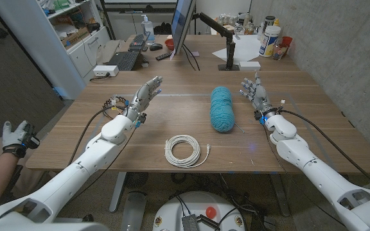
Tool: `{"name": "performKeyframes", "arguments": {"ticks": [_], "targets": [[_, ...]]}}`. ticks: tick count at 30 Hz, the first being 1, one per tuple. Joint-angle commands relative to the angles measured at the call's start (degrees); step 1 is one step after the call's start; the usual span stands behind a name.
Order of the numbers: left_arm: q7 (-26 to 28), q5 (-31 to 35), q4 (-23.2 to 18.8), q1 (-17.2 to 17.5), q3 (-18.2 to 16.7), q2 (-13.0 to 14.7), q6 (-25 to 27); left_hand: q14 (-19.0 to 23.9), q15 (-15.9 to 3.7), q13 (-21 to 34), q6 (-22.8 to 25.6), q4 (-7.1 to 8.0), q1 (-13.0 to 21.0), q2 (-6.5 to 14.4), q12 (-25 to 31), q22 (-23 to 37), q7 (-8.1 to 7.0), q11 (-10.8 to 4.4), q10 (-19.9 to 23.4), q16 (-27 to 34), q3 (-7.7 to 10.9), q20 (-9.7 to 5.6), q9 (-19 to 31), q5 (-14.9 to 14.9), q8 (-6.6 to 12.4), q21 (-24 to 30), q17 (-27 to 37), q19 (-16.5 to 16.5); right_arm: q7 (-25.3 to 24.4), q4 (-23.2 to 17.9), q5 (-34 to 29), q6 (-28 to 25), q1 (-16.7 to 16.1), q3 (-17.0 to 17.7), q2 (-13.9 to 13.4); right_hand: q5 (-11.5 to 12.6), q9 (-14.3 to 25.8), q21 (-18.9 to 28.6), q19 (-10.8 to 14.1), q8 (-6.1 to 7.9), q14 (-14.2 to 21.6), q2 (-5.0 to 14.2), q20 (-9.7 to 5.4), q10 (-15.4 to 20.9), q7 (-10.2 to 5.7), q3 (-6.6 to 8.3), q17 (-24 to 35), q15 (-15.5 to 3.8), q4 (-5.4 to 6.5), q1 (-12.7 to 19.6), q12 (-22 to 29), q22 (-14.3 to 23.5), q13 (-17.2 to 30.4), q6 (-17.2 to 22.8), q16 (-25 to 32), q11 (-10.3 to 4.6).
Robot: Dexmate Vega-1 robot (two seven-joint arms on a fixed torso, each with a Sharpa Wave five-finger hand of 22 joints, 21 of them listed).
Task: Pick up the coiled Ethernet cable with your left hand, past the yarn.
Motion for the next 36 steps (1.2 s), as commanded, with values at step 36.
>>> {"name": "performKeyframes", "arguments": {"ticks": [36], "targets": [[1.1,4.2,-5.7,2.4,-0.2,5.1,3.1,-1.5,-0.74,0.3,0.1,-0.88,1.1,0.0,-0.1,0.1,0.27,0.08,-0.3,-0.1,0.13,-1.08,0.3,0.2,-0.02,-0.2,0.0,-0.5,1.1,-0.3,0.3,-0.4,-0.1,-0.1,-0.6,0.2,0.2,-0.1,-3.7,-0.71,-5.1,1.4,0.52,-5.9,0.33,-0.68,-0.2,0.55,0.07,-0.1,-0.1,-0.1,-0.2,-3.7,0.1,-0.13]]}}
